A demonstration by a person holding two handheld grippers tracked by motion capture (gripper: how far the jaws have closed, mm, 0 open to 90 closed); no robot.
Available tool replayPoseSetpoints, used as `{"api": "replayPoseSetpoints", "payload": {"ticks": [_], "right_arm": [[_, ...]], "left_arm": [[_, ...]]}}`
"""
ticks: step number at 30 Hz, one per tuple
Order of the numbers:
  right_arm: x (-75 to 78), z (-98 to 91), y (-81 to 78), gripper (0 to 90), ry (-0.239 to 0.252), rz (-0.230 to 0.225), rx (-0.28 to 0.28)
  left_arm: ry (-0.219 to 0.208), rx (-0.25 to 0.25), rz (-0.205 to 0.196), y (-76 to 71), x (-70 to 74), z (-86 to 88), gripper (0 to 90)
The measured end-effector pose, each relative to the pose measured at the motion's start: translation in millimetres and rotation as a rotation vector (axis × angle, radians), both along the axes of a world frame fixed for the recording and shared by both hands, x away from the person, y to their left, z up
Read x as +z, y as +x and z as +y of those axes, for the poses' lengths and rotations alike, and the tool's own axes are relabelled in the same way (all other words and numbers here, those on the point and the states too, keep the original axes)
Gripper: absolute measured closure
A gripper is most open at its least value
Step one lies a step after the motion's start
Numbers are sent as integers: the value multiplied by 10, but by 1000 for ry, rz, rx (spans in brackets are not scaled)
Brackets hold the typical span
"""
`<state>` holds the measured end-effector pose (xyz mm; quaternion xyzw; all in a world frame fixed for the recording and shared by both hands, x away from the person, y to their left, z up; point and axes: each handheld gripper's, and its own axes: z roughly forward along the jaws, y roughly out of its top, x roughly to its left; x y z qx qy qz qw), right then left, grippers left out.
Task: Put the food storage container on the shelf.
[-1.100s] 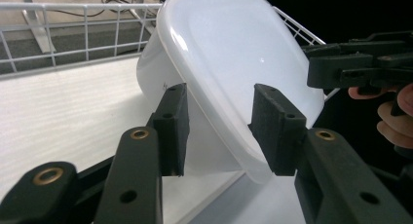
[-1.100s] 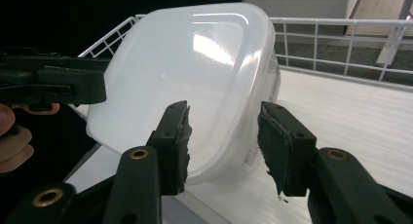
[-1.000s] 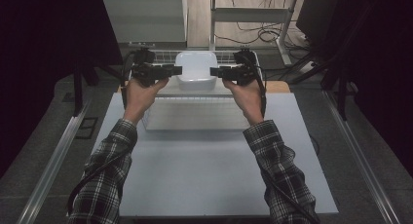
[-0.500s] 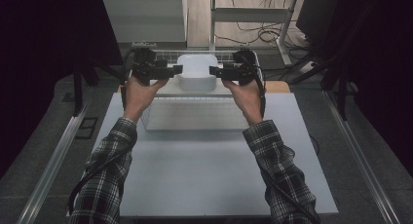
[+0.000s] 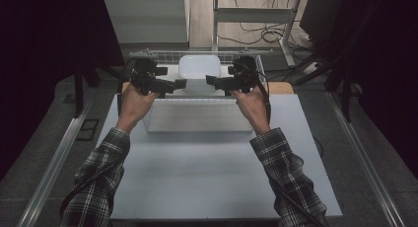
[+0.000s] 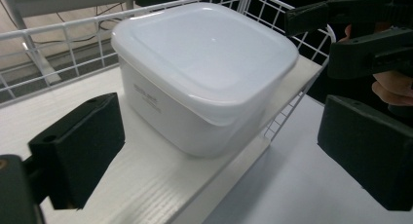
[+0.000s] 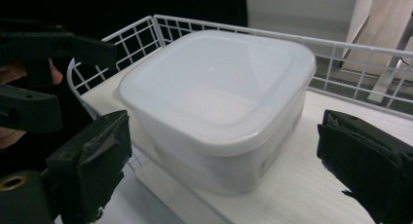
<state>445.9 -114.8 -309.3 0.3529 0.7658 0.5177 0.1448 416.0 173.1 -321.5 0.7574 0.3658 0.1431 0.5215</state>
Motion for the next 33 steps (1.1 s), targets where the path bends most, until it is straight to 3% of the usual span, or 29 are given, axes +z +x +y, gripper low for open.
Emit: {"api": "replayPoseSetpoints", "payload": {"ticks": [1, 4, 7, 11, 12, 16, 22, 33], "right_arm": [[-7, 1, -27, 48, -6, -3, 5], [-38, -3, -100, 40, -30, -18, 18], [-77, -25, -160, 34, -41, -21, 34], [-123, -58, -241, 25, -52, -29, 53], [-132, -64, -260, 24, -55, -32, 56], [-172, -85, -340, 18, -72, -51, 71], [-245, -104, -430, 15, -84, -58, 89], [-443, -151, -566, 8, -102, -59, 109]], "left_arm": [[0, 0, 0, 0, 0, 0, 21], [35, -4, -58, -108, -17, -32, 33], [77, -42, -104, -199, -33, -69, 60], [63, -71, -113, -284, -48, -71, 82], [35, -84, -109, -335, -64, -58, 83], [6, -98, -97, -425, -140, -39, 66], [1, -122, -55, -486, -271, -41, 26], [-74, -141, 4, -653, -603, 24, 0]]}}
